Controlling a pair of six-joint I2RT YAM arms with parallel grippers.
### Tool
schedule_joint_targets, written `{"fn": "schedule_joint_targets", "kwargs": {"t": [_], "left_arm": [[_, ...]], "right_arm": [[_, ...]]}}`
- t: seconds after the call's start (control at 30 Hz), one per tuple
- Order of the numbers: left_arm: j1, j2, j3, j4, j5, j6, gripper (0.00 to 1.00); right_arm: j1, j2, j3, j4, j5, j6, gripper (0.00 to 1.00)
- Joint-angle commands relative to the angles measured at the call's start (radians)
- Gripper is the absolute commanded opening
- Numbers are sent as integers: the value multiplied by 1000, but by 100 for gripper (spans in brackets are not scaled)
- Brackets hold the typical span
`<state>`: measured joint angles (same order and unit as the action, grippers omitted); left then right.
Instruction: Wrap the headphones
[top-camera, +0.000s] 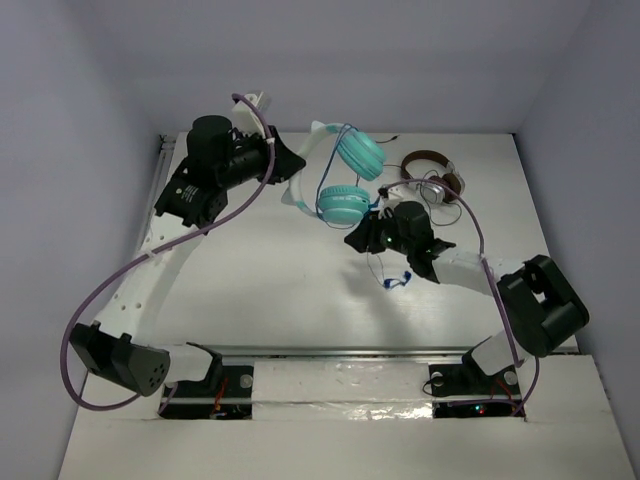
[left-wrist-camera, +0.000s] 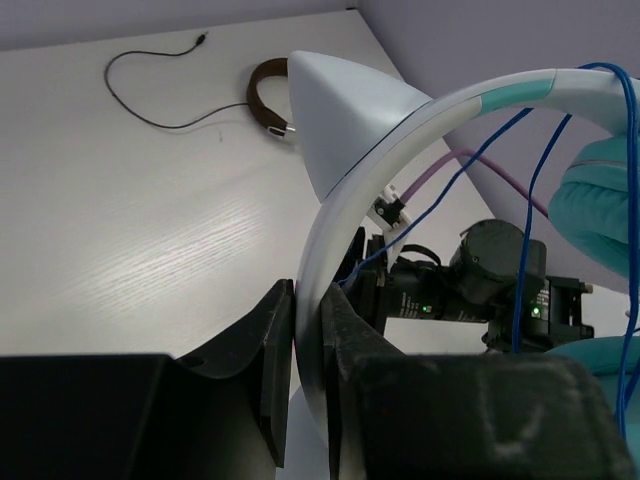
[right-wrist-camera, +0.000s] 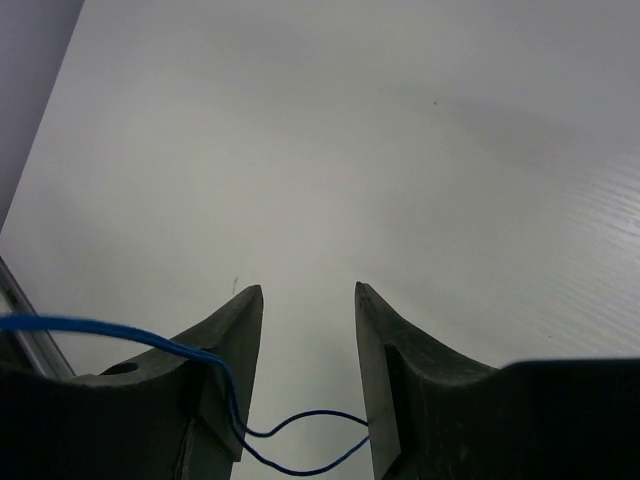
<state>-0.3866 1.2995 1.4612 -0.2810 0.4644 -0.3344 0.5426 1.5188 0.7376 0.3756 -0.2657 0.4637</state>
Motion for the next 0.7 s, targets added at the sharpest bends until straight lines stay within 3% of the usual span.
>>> {"fn": "schedule_joint_targets", "kwargs": {"t": [0.0, 0.17, 0.47, 0.57, 0.67], "left_arm": [[-1, -22, 120, 3, -92, -3, 0], [-1, -8, 171, -23, -181, 12, 0], [-1, 27, 238, -47, -220, 20, 0], [8, 38, 255, -43, -245, 24, 0], [8, 60, 272, -38, -250, 21, 0]], "right_arm": [[-3, -5, -44, 121, -38, 41, 48], [-3, -16, -125, 180, -79, 75, 48], [-3, 23, -184, 273, -127, 135, 47], [6, 15, -187, 250, -115, 133, 45], [16, 23, -190, 232, -98, 141, 37]]}}
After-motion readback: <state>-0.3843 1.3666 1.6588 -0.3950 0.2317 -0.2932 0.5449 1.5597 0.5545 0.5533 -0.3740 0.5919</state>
